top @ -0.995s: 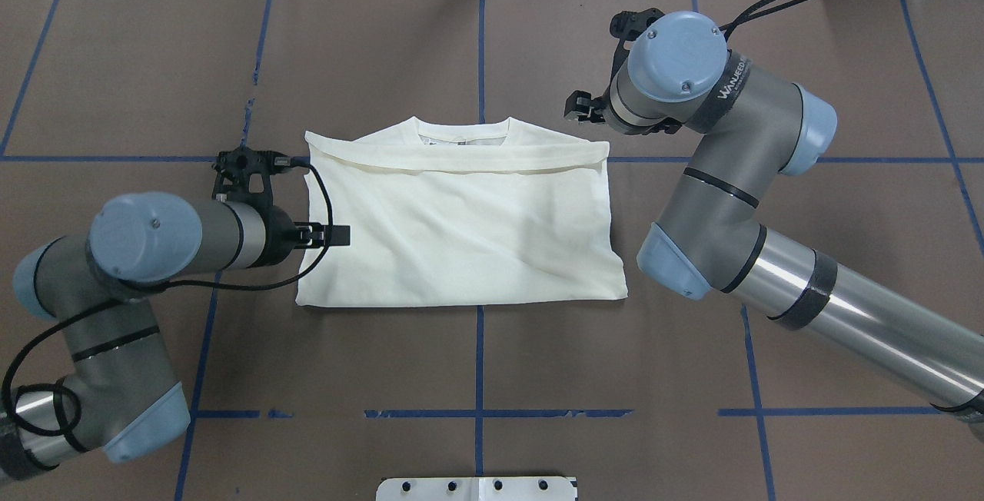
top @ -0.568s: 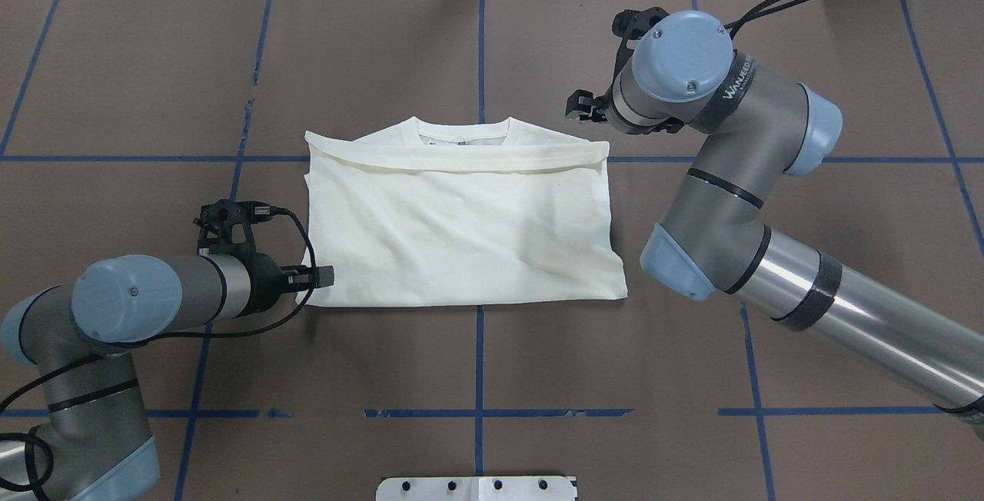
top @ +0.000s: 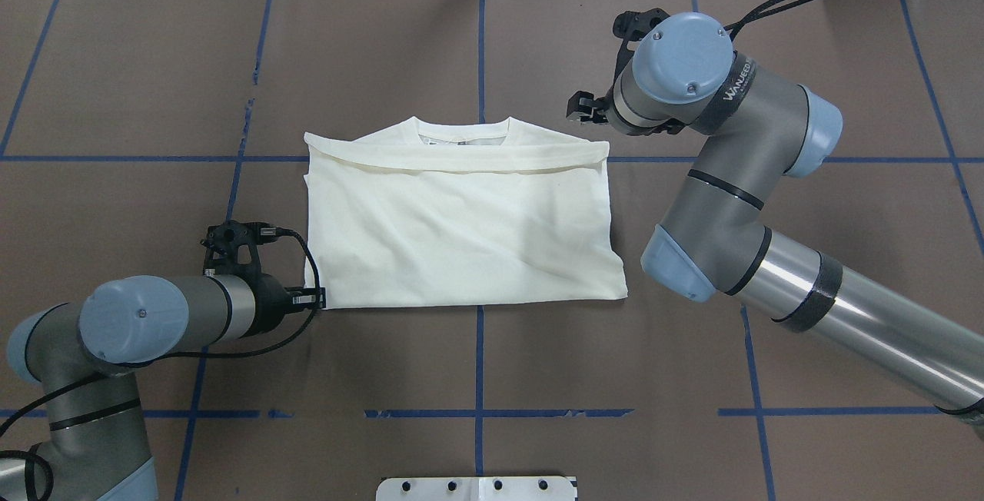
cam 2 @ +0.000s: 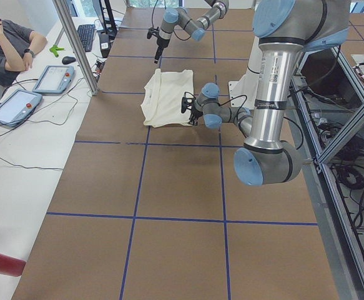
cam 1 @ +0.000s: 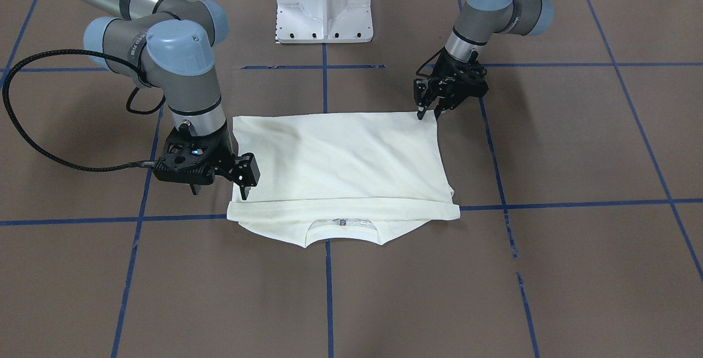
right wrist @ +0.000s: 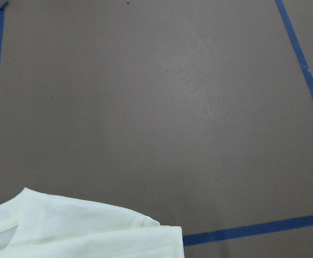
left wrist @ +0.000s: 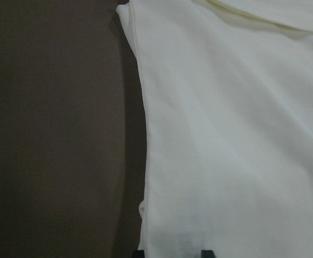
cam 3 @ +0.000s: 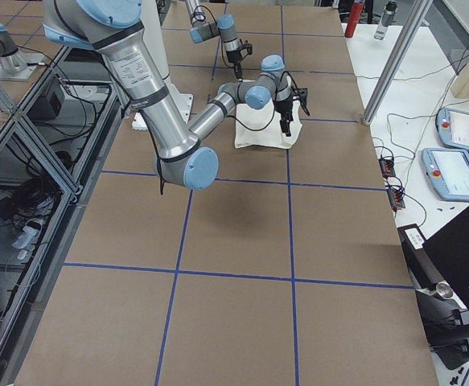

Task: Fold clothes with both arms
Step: 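Grasp the folded shirt's near side with the left gripper and drag it away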

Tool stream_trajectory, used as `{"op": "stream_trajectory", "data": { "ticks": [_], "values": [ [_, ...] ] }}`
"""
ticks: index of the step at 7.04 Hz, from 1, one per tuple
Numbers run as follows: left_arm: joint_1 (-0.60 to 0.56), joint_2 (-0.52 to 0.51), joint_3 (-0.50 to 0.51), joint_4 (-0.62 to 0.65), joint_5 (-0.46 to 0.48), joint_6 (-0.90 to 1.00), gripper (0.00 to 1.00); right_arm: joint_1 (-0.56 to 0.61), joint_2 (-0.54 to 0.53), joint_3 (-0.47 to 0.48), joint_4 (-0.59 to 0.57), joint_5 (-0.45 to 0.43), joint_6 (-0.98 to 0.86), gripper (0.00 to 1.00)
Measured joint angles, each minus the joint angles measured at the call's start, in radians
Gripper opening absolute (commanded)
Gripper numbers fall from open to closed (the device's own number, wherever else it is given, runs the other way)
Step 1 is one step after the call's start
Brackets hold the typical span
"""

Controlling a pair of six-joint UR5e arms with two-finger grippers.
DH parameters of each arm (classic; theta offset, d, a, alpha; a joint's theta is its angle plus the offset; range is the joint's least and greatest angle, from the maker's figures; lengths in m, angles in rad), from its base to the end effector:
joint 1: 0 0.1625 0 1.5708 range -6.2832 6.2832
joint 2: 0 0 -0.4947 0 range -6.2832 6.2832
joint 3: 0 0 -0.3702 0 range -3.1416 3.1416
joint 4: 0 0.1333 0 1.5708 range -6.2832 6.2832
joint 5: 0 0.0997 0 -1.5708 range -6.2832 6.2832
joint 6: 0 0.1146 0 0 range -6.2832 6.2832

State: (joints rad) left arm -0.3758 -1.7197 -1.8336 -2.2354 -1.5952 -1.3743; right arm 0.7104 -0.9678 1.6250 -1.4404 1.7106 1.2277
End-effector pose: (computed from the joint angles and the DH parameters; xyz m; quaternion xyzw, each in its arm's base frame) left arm 0.4738 -0.3272 0.4702 0.1346 0.4946 -0.0706 0.8557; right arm -0.4727 -0.5614 0.3532 0.1367 -0.3633 0.1419 0.9106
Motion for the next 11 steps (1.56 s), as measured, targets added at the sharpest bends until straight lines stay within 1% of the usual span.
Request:
{"op": "stream_trajectory", "data": {
  "ticks": [2, 3, 4, 5, 6, 7, 8, 10, 11],
  "values": [
    [0.009, 0.028, -0.029, 0.003, 0.016, 0.013, 0.0, 0.0, 0.001, 0.0, 0.0, -0.001, 0.0, 1.0],
    [0.001, 0.071, -0.065, 0.006, 0.02, 0.055, 0.0, 0.0, 0.001, 0.001, 0.0, -0.001, 0.0, 1.0],
    [-0.033, 0.104, -0.078, 0.008, 0.022, 0.121, 0.0, 0.0, 0.0, 0.0, 0.0, -0.002, 0.001, 1.0],
    [-0.108, 0.104, -0.046, 0.009, 0.023, 0.214, 0.0, 0.0, -0.002, 0.0, 0.0, -0.003, 0.001, 1.0],
    [-0.199, 0.063, 0.025, 0.01, 0.022, 0.317, 0.0, 0.0, -0.004, 0.0, 0.0, -0.003, 0.002, 1.0],
    [-0.298, -0.023, 0.135, 0.009, 0.02, 0.412, 0.0, 0.0, -0.006, 0.001, 0.0, -0.004, 0.006, 1.0],
    [-0.381, -0.14, 0.279, 0.007, 0.019, 0.484, 0.0, 0.0, -0.007, 0.003, 0.0, -0.004, 0.011, 1.0],
    [-0.474, -0.43, 0.636, -0.033, 0.021, 0.544, 0.0, 0.0, -0.015, 0.03, -0.002, -0.004, 0.017, 1.0],
    [-0.495, -0.549, 0.802, -0.093, 0.022, 0.552, 0.17, 0.0, -0.028, 0.052, -0.003, -0.003, 0.017, 1.0]
  ]
}}
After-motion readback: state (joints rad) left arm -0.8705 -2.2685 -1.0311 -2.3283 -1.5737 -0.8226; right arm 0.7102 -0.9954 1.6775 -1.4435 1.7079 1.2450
